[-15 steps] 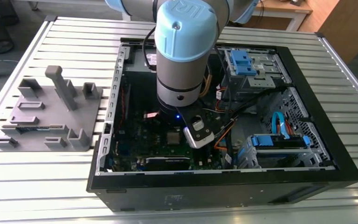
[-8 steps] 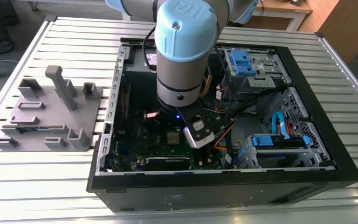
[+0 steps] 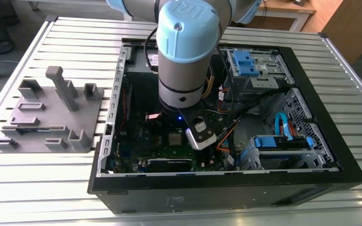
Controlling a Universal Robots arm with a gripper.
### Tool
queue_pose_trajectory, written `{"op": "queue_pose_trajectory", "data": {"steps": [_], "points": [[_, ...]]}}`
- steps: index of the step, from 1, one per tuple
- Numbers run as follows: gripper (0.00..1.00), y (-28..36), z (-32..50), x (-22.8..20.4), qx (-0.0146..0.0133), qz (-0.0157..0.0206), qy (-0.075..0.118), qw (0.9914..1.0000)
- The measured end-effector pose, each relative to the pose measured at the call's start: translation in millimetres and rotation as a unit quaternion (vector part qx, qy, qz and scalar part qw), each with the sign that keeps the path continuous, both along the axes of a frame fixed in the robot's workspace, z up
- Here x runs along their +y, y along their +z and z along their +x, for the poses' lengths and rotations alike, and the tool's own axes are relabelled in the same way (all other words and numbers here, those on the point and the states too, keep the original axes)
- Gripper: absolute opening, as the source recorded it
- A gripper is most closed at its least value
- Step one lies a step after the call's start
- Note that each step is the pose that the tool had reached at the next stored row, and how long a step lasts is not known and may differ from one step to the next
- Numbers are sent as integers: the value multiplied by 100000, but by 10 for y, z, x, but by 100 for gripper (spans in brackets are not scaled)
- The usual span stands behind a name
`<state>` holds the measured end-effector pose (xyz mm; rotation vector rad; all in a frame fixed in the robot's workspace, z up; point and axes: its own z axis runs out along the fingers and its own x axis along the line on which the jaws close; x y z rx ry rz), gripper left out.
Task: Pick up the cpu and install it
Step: 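Place the cpu into insertion slot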
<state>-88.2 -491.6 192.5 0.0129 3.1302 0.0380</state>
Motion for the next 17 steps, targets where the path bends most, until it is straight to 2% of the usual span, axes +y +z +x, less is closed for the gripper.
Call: {"op": "queue_pose_trajectory", "data": {"steps": [3,4,17], "points": [[52,-1,0,0,-1,0,-1,100000],[45,-1,0,0,0,0,0,100000],[45,-10,0,0,1,-21,1,100000]]}}
